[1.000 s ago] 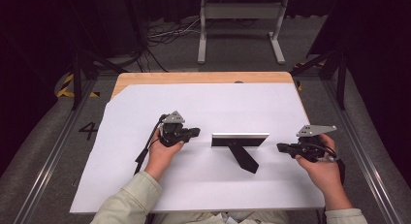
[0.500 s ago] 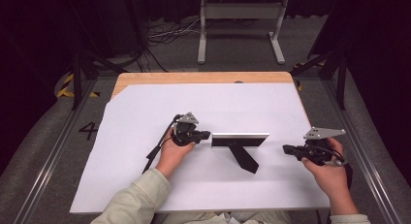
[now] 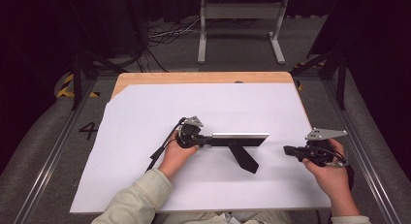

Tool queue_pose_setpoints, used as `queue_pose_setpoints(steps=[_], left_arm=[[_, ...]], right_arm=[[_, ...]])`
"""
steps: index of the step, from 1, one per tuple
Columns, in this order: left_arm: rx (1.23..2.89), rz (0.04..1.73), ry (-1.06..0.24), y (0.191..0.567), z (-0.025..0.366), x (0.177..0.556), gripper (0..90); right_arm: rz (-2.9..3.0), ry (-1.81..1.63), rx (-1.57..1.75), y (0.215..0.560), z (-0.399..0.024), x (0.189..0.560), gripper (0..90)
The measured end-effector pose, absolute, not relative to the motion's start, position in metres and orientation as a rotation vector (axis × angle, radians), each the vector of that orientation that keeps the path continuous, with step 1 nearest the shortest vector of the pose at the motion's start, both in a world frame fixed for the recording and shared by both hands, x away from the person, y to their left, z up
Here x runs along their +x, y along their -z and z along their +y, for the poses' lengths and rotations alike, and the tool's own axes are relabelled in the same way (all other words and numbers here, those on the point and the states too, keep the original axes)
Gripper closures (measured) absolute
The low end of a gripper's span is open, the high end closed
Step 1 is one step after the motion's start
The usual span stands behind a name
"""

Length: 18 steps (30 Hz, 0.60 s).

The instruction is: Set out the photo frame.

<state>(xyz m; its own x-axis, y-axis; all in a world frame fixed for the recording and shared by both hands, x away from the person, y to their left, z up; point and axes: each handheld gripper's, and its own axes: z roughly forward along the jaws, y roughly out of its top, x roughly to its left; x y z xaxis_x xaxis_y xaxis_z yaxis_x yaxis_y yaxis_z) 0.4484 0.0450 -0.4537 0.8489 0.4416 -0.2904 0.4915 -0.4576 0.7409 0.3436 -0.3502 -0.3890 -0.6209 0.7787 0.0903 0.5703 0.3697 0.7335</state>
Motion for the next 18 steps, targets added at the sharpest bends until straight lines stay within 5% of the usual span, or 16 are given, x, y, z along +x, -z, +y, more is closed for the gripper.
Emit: queue_pose_setpoints(steps=[18], left_arm=[[2.174,0.577,0.094,0.4521,0.0385,0.4396,90.0]], right_arm=[[2.355,-1.122,1.206,0.3826,-0.3530,0.3386,90.0]])
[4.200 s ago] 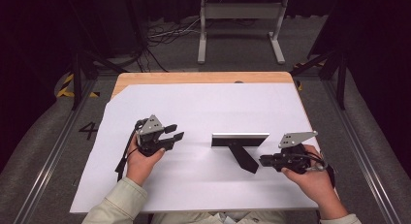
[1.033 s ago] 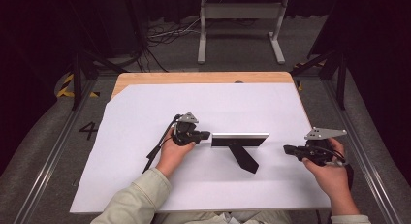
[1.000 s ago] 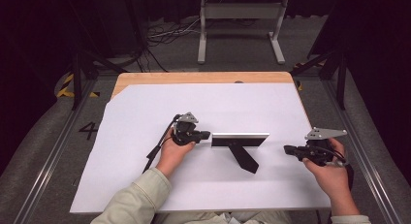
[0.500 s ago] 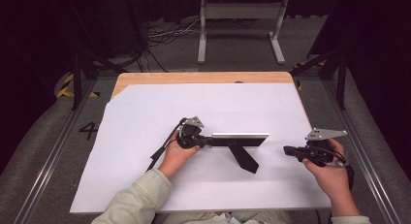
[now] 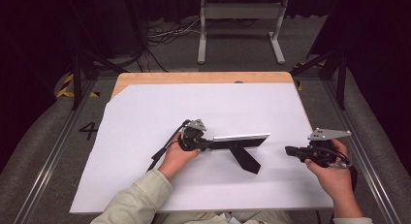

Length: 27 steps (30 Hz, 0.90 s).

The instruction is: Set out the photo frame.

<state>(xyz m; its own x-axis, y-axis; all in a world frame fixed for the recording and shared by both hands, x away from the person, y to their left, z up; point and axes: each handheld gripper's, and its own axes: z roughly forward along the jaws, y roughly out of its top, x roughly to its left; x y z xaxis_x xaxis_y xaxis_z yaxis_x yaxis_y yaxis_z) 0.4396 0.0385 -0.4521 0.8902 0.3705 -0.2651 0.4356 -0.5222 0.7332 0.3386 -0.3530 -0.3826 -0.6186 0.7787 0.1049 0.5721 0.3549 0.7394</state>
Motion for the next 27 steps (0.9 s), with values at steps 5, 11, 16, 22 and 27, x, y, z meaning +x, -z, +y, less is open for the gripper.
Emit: queue_pose_setpoints(steps=[5,11,16,22,27], left_arm=[[2.205,0.538,0.115,0.451,0.036,0.433,90.0],[2.239,0.494,0.138,0.450,0.033,0.426,90.0],[2.271,0.443,0.144,0.448,0.029,0.419,90.0],[2.310,0.387,0.171,0.448,0.024,0.409,90.0],[2.343,0.338,0.186,0.447,0.019,0.404,90.0]], right_arm=[[2.347,-1.140,1.211,0.377,-0.355,0.337,90.0],[2.345,-1.173,1.235,0.373,-0.354,0.338,90.0],[2.350,-1.179,1.221,0.371,-0.352,0.340,90.0],[2.352,-1.188,1.210,0.368,-0.350,0.341,90.0],[2.350,-1.190,1.211,0.367,-0.350,0.341,90.0]])
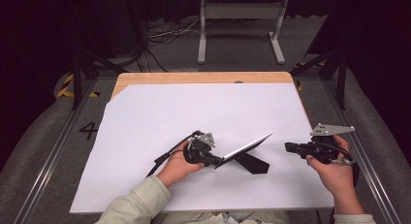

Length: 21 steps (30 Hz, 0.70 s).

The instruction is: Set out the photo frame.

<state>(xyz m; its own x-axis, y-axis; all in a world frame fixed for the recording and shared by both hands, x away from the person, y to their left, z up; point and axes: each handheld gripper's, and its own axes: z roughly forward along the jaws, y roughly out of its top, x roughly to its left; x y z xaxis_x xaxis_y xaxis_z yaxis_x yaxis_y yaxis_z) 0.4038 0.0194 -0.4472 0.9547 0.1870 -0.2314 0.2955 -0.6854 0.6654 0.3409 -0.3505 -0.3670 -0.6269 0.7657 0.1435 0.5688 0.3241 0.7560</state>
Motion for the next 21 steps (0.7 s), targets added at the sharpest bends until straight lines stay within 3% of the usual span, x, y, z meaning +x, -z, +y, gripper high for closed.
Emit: queue_pose_setpoints(steps=[21], left_arm=[[2.403,0.179,0.269,0.445,0.005,0.387,90.0]], right_arm=[[2.346,-1.215,1.223,0.364,-0.352,0.340,90.0]])
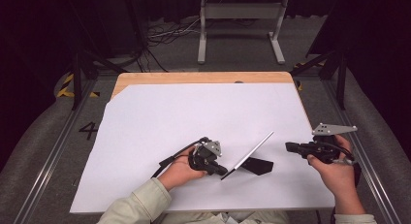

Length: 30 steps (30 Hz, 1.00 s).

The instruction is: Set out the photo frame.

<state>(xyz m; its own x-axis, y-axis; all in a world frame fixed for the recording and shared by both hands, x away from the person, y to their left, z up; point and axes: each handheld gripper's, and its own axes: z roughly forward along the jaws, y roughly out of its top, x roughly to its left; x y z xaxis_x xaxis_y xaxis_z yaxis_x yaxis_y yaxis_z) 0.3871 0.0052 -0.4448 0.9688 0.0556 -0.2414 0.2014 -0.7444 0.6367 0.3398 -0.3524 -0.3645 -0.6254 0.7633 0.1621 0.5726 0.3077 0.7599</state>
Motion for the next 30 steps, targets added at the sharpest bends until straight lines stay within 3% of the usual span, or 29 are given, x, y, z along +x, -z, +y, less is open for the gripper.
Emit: queue_pose_setpoints(steps=[30], left_arm=[[2.467,-0.051,0.333,0.440,-0.029,0.360,90.0]], right_arm=[[2.363,-1.284,1.283,0.358,-0.352,0.335,90.0]])
